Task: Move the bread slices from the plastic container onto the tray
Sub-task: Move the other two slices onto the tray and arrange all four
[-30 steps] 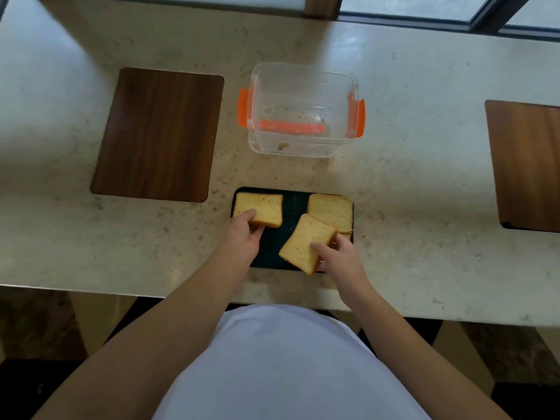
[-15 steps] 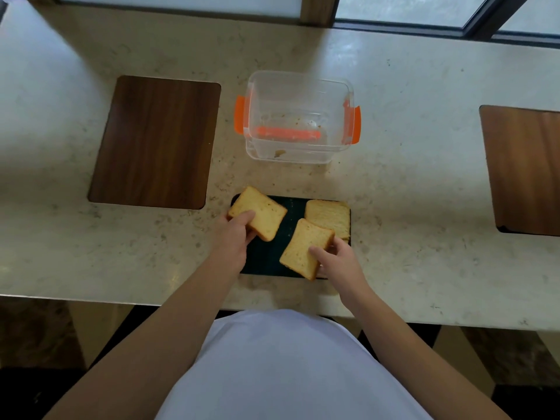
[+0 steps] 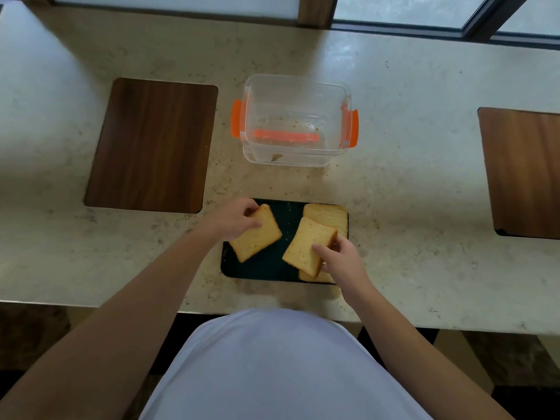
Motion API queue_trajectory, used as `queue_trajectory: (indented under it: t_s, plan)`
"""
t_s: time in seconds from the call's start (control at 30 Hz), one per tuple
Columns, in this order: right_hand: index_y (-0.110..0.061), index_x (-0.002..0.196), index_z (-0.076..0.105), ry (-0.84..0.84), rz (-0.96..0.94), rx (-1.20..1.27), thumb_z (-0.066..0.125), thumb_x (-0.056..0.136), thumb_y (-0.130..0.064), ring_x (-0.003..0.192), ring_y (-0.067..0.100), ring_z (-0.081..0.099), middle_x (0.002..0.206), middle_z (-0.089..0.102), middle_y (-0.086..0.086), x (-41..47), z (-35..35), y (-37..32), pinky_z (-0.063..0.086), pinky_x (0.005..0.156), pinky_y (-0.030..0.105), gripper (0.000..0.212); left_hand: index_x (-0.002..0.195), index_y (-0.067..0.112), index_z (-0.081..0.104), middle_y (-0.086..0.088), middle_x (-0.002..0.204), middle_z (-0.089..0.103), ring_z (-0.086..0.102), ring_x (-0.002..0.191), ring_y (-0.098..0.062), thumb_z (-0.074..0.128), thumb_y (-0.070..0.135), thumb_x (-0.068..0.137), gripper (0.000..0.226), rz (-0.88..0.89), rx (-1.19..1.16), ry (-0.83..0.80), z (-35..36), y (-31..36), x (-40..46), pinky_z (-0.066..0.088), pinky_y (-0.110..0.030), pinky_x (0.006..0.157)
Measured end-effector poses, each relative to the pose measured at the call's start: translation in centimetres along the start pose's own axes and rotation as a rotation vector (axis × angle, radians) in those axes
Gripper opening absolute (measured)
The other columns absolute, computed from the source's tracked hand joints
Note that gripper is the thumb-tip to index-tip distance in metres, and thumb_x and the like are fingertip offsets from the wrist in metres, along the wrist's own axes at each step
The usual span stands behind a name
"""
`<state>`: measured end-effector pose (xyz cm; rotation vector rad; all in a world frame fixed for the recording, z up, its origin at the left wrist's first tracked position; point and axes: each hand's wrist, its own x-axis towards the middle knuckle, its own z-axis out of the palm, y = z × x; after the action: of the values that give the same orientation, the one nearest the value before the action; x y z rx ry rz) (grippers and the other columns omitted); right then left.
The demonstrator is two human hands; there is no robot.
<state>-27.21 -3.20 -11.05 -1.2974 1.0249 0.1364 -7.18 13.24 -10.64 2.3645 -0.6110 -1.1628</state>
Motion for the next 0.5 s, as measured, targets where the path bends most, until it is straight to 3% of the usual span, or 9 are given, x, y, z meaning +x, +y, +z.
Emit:
queue_trajectory:
  t_s: [0.13,0.27,0.4,0.5]
  plan:
    - [-0.032,0.108,0.061,0.006,0.009,-0.004,0.065,0.096,-0.018,0.095,0.011,0.071,0.109,0.07,-0.003,0.1,-0.4,0.1,0.061,0.068,0.026,0.019,0.127,0.014,0.058,-0.005,0.117,0.063,0.057,0.098,-0.019,0.065,0.026,0.092,0.037,0.05,0.286,-0.183,-0.8,1.4,2.1,0.046,-0.032,0.081]
    - [-0.036,0.104,0.062,0.023,0.017,-0.003,0.066,0.095,-0.02,0.096,0.011,0.071,0.108,0.071,-0.004,0.3,-0.9,0.2,0.062,0.073,0.03,0.019,0.128,0.011,0.058,-0.007,0.121,0.062,0.056,0.101,-0.022,0.064,0.02,0.092,0.038,0.093,0.386,-0.246,-1.0,2.5,4.0,0.044,-0.031,0.084]
    - [-0.032,0.108,0.064,0.037,0.034,-0.003,0.067,0.095,-0.021,0.095,0.011,0.071,0.107,0.073,-0.005,0.5,-1.4,0.4,0.062,0.075,0.031,0.017,0.128,0.013,0.057,-0.008,0.125,0.061,0.057,0.11,-0.024,0.067,0.018,0.09,0.04,0.136,0.321,-0.072,-1.1,2.2,4.3,0.047,-0.033,0.088]
    - [-0.031,0.107,0.065,0.031,0.043,-0.002,0.067,0.094,-0.02,0.093,0.01,0.072,0.106,0.073,-0.004,0.8,-1.4,0.2,0.061,0.072,0.029,0.016,0.12,0.015,0.061,-0.007,0.114,0.067,0.061,0.101,-0.023,0.066,0.019,0.09,0.031,0.224,0.301,0.202,-0.3,0.7,2.5,0.052,-0.041,0.086]
